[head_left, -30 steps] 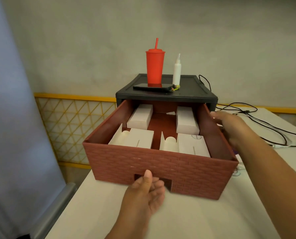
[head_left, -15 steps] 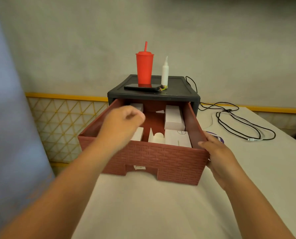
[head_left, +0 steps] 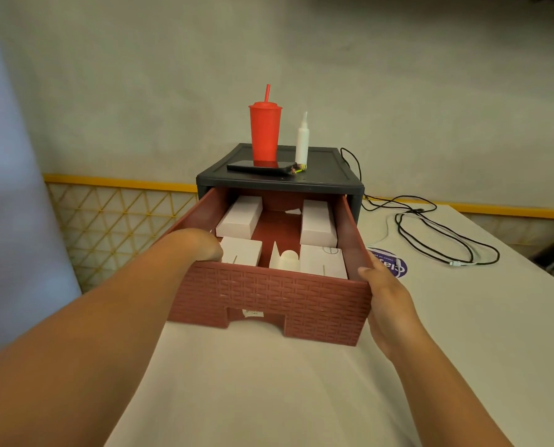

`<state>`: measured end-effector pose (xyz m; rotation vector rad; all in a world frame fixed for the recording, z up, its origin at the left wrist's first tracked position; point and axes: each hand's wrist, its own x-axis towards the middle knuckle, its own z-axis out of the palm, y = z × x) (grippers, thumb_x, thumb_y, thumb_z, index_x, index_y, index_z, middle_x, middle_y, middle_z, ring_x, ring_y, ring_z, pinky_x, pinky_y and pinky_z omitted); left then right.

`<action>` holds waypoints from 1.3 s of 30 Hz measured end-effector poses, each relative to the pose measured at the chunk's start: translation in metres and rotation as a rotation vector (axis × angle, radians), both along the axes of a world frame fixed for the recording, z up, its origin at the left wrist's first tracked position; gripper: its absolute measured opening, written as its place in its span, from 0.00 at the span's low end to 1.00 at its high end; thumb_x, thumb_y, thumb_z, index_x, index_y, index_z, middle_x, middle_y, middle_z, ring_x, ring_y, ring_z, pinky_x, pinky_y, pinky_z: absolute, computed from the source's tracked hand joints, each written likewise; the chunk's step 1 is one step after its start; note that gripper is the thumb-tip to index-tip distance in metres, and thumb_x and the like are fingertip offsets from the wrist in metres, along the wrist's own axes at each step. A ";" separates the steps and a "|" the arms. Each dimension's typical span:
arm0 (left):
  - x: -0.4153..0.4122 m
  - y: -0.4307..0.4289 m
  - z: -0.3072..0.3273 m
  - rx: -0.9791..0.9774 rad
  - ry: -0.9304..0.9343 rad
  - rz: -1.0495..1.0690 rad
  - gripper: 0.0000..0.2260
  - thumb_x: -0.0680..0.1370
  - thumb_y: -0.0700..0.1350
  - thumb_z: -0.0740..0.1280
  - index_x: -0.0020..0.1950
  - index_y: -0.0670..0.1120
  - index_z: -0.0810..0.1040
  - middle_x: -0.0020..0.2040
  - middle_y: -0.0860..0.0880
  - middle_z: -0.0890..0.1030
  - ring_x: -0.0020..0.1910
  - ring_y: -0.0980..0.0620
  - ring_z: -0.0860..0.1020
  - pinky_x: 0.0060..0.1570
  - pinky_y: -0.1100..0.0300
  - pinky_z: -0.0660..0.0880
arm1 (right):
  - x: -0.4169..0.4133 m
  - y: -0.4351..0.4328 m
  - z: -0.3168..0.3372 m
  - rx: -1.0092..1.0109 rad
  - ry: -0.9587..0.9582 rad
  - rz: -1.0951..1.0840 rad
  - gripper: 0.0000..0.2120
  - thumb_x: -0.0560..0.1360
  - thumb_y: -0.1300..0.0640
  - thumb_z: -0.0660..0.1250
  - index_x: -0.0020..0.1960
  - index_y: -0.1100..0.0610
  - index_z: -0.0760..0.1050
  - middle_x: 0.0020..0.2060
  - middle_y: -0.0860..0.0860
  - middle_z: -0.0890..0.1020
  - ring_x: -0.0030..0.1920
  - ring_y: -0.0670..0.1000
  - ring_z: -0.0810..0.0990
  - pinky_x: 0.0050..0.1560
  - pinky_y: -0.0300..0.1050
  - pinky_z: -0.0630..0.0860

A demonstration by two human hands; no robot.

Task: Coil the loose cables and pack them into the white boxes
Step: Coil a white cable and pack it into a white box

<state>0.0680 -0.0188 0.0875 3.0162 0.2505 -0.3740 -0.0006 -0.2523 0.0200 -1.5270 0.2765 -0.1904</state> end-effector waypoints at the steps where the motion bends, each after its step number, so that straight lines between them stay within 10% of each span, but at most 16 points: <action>1: 0.000 0.000 -0.001 -0.001 -0.009 0.004 0.14 0.79 0.44 0.61 0.62 0.41 0.74 0.59 0.44 0.76 0.51 0.49 0.73 0.49 0.60 0.67 | 0.000 0.000 0.000 0.004 0.003 -0.002 0.18 0.81 0.52 0.52 0.70 0.44 0.65 0.56 0.50 0.78 0.57 0.54 0.76 0.53 0.50 0.73; 5: 0.001 0.005 -0.002 -0.117 -0.218 0.037 0.09 0.78 0.43 0.58 0.50 0.40 0.75 0.50 0.42 0.76 0.48 0.46 0.74 0.48 0.56 0.70 | 0.001 -0.001 0.000 0.012 0.000 0.010 0.18 0.82 0.52 0.51 0.70 0.45 0.65 0.53 0.51 0.79 0.54 0.54 0.77 0.45 0.47 0.73; 8: 0.000 0.009 0.000 -0.147 -0.377 0.005 0.15 0.76 0.34 0.58 0.61 0.38 0.73 0.58 0.41 0.74 0.54 0.44 0.75 0.47 0.57 0.71 | 0.003 0.000 0.001 0.003 0.000 0.004 0.17 0.82 0.52 0.51 0.69 0.44 0.66 0.51 0.51 0.79 0.54 0.54 0.77 0.45 0.47 0.73; 14: -0.002 0.021 0.009 -0.320 -0.655 -0.051 0.28 0.74 0.28 0.61 0.73 0.40 0.63 0.73 0.44 0.62 0.69 0.43 0.66 0.64 0.56 0.64 | 0.003 -0.001 -0.001 -0.041 0.002 -0.006 0.16 0.81 0.52 0.50 0.67 0.44 0.68 0.50 0.51 0.79 0.55 0.55 0.76 0.52 0.51 0.73; 23: -0.043 0.018 0.051 -0.691 -1.169 -0.163 0.18 0.77 0.31 0.58 0.64 0.42 0.75 0.66 0.48 0.73 0.63 0.51 0.72 0.61 0.70 0.64 | -0.008 -0.016 -0.002 -0.053 -0.097 0.094 0.24 0.77 0.42 0.58 0.71 0.47 0.64 0.66 0.50 0.73 0.65 0.52 0.72 0.67 0.54 0.67; 26: -0.058 0.013 0.053 -0.870 -1.138 -0.176 0.14 0.77 0.33 0.63 0.56 0.47 0.81 0.57 0.49 0.78 0.51 0.47 0.78 0.55 0.62 0.74 | -0.024 -0.025 0.007 -0.001 -0.189 0.030 0.24 0.78 0.43 0.57 0.72 0.48 0.62 0.67 0.49 0.71 0.66 0.50 0.71 0.67 0.48 0.66; 30: -0.082 0.005 0.037 -1.053 -0.971 -0.278 0.14 0.76 0.33 0.65 0.52 0.51 0.79 0.48 0.54 0.79 0.38 0.65 0.78 0.42 0.75 0.73 | -0.054 -0.031 0.017 0.143 -0.253 -0.014 0.20 0.80 0.44 0.52 0.68 0.48 0.68 0.57 0.47 0.78 0.59 0.47 0.75 0.64 0.49 0.69; 39: -0.104 -0.006 -0.028 -1.250 -0.719 -0.275 0.24 0.75 0.31 0.65 0.34 0.60 0.83 0.43 0.60 0.83 0.45 0.63 0.79 0.45 0.71 0.73 | -0.101 -0.022 -0.028 0.001 -0.147 0.242 0.20 0.70 0.58 0.66 0.59 0.41 0.71 0.47 0.45 0.83 0.49 0.45 0.82 0.47 0.41 0.78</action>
